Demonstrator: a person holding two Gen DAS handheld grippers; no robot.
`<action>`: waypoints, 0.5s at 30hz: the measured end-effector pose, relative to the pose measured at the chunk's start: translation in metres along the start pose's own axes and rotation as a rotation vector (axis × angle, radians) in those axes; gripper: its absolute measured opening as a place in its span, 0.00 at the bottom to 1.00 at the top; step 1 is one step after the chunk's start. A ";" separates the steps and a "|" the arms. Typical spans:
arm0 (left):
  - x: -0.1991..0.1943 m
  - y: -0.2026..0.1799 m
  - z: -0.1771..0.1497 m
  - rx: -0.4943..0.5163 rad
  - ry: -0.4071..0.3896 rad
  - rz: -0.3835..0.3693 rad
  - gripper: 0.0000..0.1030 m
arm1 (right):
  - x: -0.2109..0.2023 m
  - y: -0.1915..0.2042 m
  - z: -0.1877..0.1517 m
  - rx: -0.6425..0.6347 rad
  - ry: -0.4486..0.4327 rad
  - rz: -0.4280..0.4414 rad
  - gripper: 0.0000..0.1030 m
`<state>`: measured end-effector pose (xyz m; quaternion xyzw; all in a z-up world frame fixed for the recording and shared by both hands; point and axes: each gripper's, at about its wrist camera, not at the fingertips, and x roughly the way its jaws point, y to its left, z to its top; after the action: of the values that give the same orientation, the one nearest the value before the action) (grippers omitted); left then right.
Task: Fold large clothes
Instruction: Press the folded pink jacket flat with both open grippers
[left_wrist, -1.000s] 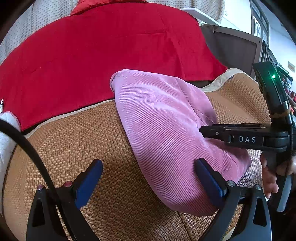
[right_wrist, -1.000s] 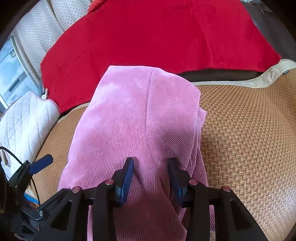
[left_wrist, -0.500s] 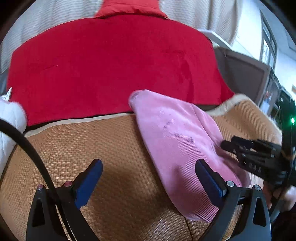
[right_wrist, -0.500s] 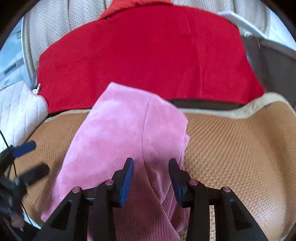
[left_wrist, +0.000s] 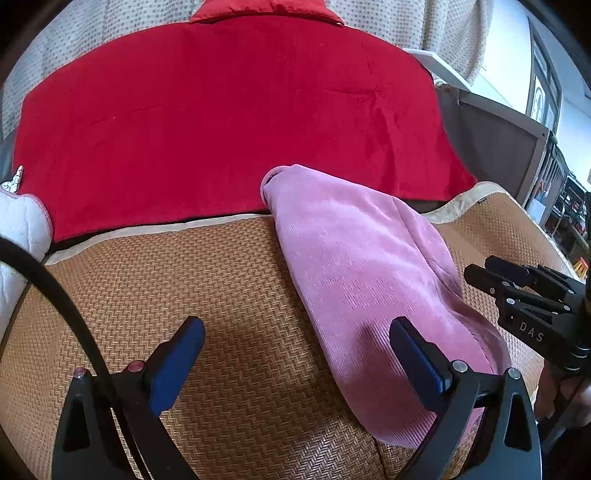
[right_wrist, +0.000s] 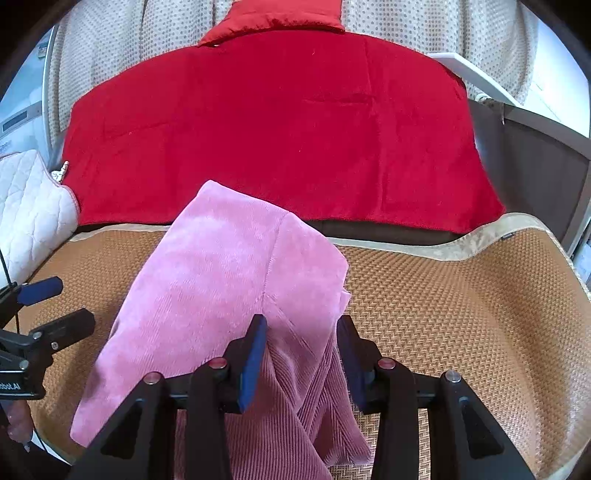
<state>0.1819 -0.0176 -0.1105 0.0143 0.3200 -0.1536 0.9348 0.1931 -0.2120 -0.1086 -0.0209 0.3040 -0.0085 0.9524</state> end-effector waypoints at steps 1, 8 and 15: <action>0.001 -0.001 0.000 0.000 0.000 0.000 0.98 | -0.001 0.000 -0.001 -0.002 -0.003 -0.004 0.42; 0.001 -0.003 0.001 0.001 -0.003 -0.002 0.98 | -0.002 0.001 -0.001 -0.007 -0.008 -0.009 0.42; 0.000 -0.005 0.001 0.003 -0.009 0.001 0.98 | -0.002 0.002 -0.001 -0.010 -0.012 -0.009 0.42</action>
<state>0.1812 -0.0224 -0.1098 0.0150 0.3156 -0.1537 0.9362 0.1908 -0.2099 -0.1089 -0.0271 0.2982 -0.0112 0.9541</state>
